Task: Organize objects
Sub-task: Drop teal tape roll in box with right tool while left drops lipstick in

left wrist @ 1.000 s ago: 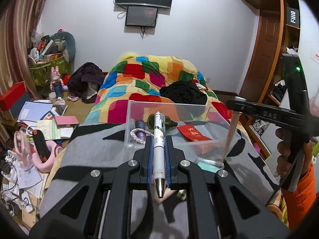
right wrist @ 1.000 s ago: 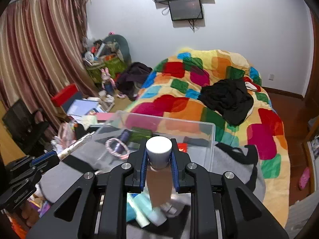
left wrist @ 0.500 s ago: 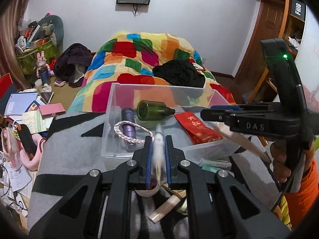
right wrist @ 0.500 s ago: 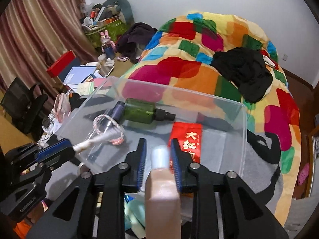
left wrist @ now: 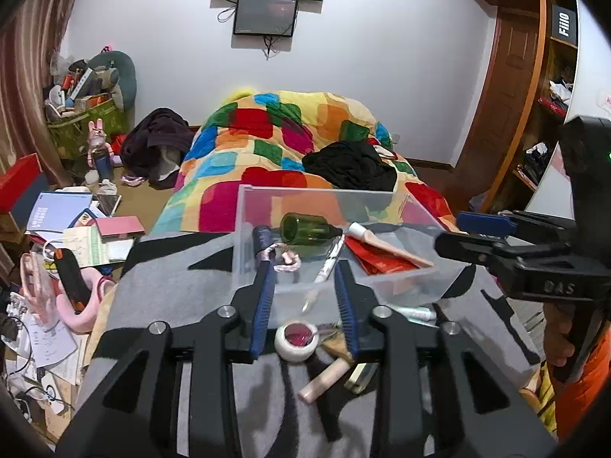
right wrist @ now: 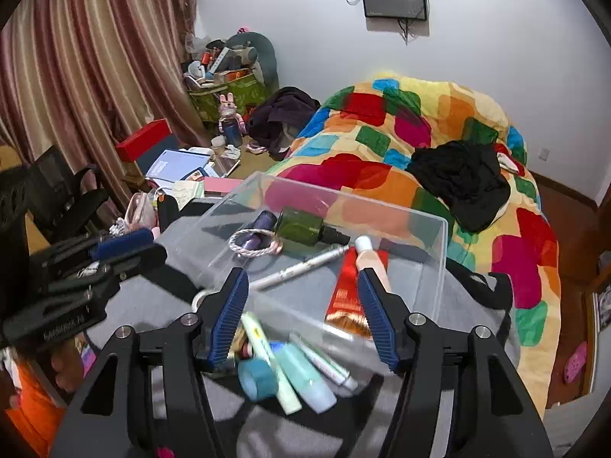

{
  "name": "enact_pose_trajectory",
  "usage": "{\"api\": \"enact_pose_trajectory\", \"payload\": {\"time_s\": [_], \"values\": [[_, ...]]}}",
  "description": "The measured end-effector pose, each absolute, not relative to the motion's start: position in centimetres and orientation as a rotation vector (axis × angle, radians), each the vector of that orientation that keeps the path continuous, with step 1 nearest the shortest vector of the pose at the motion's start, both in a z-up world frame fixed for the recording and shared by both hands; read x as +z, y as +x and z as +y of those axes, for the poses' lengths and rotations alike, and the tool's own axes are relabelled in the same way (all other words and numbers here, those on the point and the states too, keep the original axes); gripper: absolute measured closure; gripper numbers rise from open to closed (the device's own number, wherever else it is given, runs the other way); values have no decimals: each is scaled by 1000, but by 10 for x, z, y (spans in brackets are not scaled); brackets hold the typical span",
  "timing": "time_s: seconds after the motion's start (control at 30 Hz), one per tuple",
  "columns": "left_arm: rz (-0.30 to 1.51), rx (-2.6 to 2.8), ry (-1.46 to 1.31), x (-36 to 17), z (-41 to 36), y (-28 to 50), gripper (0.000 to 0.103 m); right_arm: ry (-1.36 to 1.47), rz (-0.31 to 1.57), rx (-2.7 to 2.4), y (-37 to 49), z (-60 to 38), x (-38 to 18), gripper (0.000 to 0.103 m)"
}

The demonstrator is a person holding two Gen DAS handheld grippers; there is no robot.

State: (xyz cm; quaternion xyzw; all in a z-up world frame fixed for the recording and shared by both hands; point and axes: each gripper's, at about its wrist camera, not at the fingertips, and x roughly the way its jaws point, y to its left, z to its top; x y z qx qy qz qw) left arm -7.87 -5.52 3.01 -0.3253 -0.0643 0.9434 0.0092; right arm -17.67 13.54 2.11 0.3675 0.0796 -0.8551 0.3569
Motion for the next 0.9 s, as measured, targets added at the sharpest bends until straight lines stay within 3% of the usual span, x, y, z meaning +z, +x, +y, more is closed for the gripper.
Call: {"api": "enact_pose_trajectory", "payload": {"time_s": [0.2,0.47,0.57,0.63,0.7,0.83,0.9], "values": [[-193,2938,-1086,14,-57,-64,53,965,198,-2204,-154,146,3,45],[-182,2856,-1241,-24,-53,-61,48,1051,176,-2171,-143,147,-36,44],[-185,2784,-1311,-41,-49,-64,38,1085,189,-2155,-141,141,-51,44],[-194,2743,-1357,-53,-46,-68,38,1101,184,-2144,-141,137,-58,44],[-191,2718,-1392,-62,-43,-72,38,1110,183,-2141,-143,134,-63,48],[-176,2725,-1372,-66,-37,-72,41,1119,208,-2129,-143,129,-69,69],[-182,2726,-1358,-67,-34,-72,55,1110,204,-2122,-142,129,-70,75]]}}
